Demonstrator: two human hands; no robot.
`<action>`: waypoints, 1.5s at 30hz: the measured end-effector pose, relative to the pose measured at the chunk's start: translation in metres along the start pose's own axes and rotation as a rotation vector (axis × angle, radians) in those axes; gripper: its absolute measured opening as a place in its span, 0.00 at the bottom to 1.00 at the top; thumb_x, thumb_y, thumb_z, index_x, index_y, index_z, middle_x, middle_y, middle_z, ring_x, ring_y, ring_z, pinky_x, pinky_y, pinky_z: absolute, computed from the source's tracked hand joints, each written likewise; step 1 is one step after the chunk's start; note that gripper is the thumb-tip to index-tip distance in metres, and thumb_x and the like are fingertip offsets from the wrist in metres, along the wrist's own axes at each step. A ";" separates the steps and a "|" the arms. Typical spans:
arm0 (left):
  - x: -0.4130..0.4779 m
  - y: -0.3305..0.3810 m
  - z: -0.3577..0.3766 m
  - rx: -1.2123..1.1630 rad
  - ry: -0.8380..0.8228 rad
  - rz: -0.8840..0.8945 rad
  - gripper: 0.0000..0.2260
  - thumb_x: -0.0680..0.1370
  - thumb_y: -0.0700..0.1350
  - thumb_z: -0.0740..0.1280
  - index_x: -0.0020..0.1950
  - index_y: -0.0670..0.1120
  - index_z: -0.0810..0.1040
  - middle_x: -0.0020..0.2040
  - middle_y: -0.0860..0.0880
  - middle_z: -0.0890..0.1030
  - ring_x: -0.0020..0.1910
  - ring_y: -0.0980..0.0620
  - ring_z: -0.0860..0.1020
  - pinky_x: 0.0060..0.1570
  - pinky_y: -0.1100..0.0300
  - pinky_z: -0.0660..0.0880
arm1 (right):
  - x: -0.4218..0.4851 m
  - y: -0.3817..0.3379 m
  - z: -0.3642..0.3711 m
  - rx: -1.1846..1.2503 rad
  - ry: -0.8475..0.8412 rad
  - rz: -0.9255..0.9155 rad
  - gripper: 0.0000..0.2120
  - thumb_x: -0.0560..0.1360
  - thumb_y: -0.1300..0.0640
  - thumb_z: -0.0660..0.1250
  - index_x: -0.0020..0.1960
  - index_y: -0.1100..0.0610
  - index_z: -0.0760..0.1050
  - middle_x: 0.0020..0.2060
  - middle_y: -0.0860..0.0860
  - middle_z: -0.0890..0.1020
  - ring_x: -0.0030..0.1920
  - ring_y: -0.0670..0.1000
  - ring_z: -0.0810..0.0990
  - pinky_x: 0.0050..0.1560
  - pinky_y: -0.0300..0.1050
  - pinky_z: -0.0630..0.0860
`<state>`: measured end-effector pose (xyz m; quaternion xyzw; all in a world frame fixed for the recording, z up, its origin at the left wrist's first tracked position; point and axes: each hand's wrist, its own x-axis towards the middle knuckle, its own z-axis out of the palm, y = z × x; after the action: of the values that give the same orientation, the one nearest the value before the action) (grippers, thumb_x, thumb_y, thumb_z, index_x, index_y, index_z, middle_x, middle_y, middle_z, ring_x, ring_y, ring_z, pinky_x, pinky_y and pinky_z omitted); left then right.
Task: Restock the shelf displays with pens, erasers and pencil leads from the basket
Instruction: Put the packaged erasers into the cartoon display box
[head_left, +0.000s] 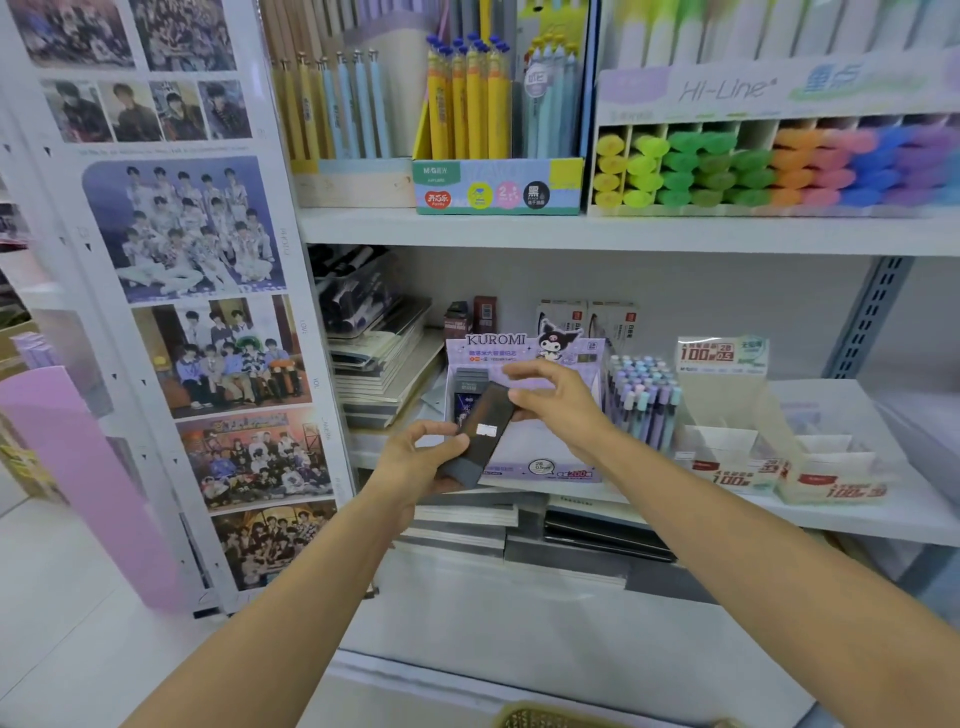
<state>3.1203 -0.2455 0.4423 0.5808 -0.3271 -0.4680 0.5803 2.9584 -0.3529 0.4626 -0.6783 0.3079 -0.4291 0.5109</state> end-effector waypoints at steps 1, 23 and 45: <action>-0.002 0.003 0.001 -0.008 0.010 0.000 0.05 0.75 0.39 0.71 0.48 0.45 0.78 0.44 0.41 0.83 0.35 0.49 0.81 0.33 0.59 0.80 | -0.003 -0.001 -0.004 -0.034 -0.024 -0.010 0.11 0.77 0.69 0.65 0.57 0.61 0.79 0.57 0.55 0.78 0.47 0.49 0.81 0.46 0.37 0.80; -0.008 -0.008 0.013 0.424 -0.008 0.337 0.07 0.79 0.42 0.67 0.41 0.42 0.79 0.32 0.49 0.75 0.35 0.51 0.70 0.39 0.57 0.67 | -0.025 0.004 0.002 -0.207 -0.167 -0.081 0.23 0.77 0.51 0.67 0.71 0.45 0.68 0.54 0.47 0.80 0.54 0.44 0.79 0.54 0.33 0.76; 0.024 -0.083 -0.008 1.671 -0.041 0.610 0.33 0.80 0.47 0.58 0.80 0.47 0.42 0.80 0.50 0.47 0.79 0.50 0.43 0.77 0.51 0.44 | 0.030 0.041 0.019 -0.593 0.015 -0.298 0.07 0.78 0.61 0.66 0.56 0.56 0.73 0.46 0.51 0.82 0.45 0.50 0.80 0.51 0.50 0.79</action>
<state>3.1226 -0.2551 0.3565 0.6934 -0.7126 0.0882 0.0604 2.9894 -0.3826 0.4297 -0.8318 0.3206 -0.3957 0.2207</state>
